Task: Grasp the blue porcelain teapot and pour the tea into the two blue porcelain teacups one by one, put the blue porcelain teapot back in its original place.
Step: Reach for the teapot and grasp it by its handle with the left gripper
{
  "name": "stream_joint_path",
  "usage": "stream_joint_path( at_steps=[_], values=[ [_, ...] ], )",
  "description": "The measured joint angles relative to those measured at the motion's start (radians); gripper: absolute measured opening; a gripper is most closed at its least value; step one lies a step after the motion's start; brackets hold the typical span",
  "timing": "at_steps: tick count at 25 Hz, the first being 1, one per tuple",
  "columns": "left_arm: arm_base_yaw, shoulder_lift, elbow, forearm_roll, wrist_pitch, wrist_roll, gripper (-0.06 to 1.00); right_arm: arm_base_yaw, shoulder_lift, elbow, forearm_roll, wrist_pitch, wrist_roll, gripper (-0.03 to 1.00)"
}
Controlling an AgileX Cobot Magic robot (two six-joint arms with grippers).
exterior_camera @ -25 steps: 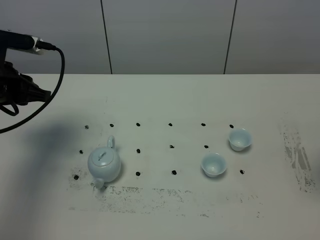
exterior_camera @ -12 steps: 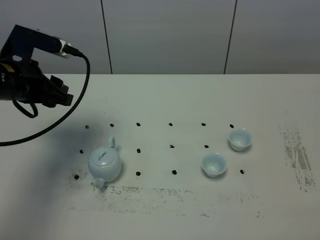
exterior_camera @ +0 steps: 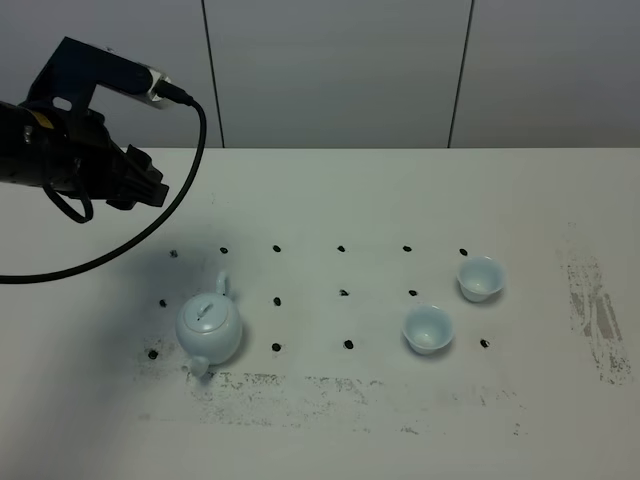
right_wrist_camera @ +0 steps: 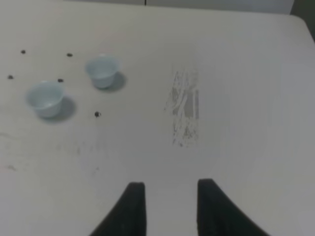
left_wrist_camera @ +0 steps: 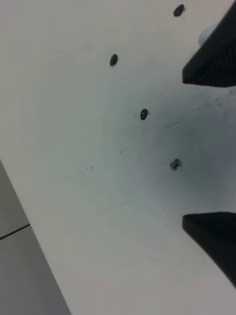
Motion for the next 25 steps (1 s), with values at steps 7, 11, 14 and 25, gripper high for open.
stream_joint_path(
  at_steps=[7, 11, 14, 25],
  values=[
    [-0.001, 0.005, 0.0, 0.0, -0.008, 0.0, 0.57, 0.0, -0.004, 0.002, 0.001, 0.002, 0.017, 0.24],
    [-0.008, 0.006, -0.01, 0.0, -0.01, 0.0, 0.57, 0.0, -0.004, 0.002, 0.0, 0.002, 0.02, 0.24],
    [-0.01, 0.006, -0.011, -0.003, -0.011, 0.0, 0.57, 0.0, -0.004, 0.002, 0.0, 0.002, 0.02, 0.24],
    [-0.082, 0.017, -0.046, -0.001, 0.033, -0.004, 0.57, 0.0, -0.004, 0.002, 0.0, 0.001, 0.021, 0.24]
  ],
)
